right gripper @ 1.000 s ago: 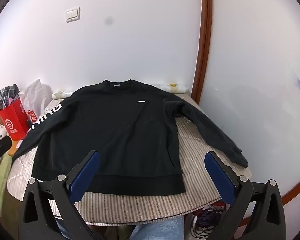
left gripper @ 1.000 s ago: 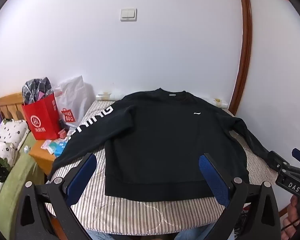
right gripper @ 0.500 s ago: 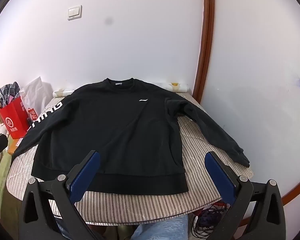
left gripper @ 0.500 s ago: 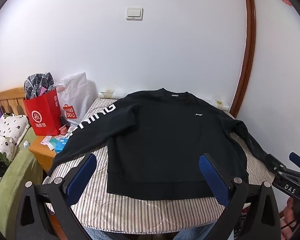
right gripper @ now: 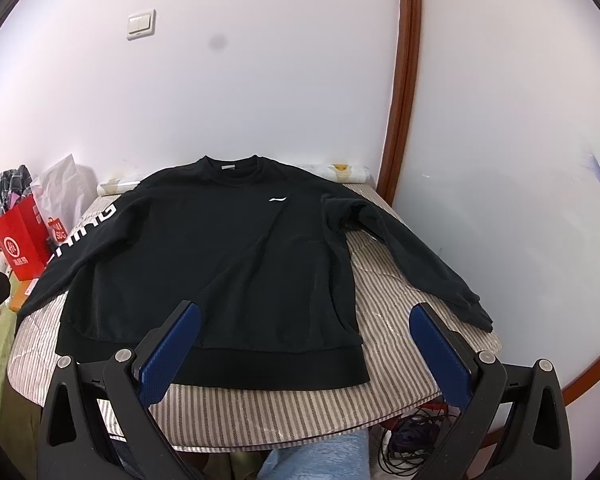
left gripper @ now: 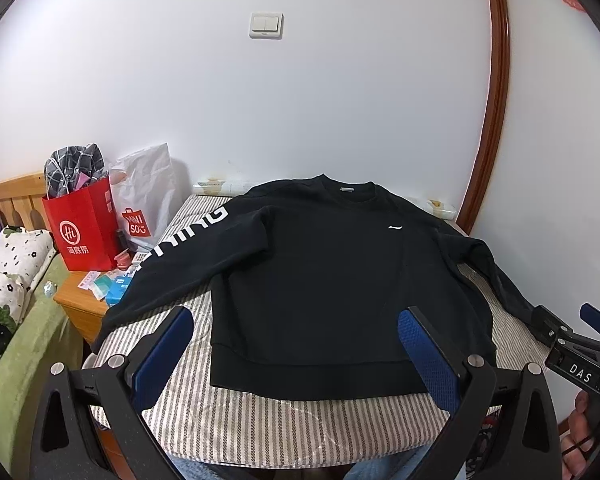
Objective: Fold small clothes
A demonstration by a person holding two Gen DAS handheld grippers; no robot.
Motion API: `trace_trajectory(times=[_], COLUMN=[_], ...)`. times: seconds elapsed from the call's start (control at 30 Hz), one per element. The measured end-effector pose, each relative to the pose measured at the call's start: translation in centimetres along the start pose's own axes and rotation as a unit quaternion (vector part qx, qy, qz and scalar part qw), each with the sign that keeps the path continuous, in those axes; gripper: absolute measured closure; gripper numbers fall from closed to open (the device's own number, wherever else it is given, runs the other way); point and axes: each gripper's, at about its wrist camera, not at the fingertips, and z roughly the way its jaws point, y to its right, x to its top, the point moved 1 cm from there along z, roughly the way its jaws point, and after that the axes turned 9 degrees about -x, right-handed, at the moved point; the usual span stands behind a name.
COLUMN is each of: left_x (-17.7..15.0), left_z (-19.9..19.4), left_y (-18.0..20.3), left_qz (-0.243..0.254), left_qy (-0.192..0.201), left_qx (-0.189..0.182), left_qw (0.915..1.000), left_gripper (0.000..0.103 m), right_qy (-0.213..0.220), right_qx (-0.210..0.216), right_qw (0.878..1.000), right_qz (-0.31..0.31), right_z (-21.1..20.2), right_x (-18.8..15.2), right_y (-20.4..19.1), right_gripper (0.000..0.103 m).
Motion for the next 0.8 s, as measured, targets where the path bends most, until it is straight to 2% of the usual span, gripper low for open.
trace_trajectory(times=[0.8], left_x=[-0.37], left_z=[-0.07], left_y=[0.08], left_qz=[0.004], left_qy=[0.000], left_qx=[-0.001], left_qw=[1.0000], left_gripper=[0.000], right_qy=[0.003], right_qx=[-0.003], right_qw=[1.000], right_qz=[0.009], right_z=[0.33], right_x=[-0.63], right_y=[0.72], right_gripper=[0.000])
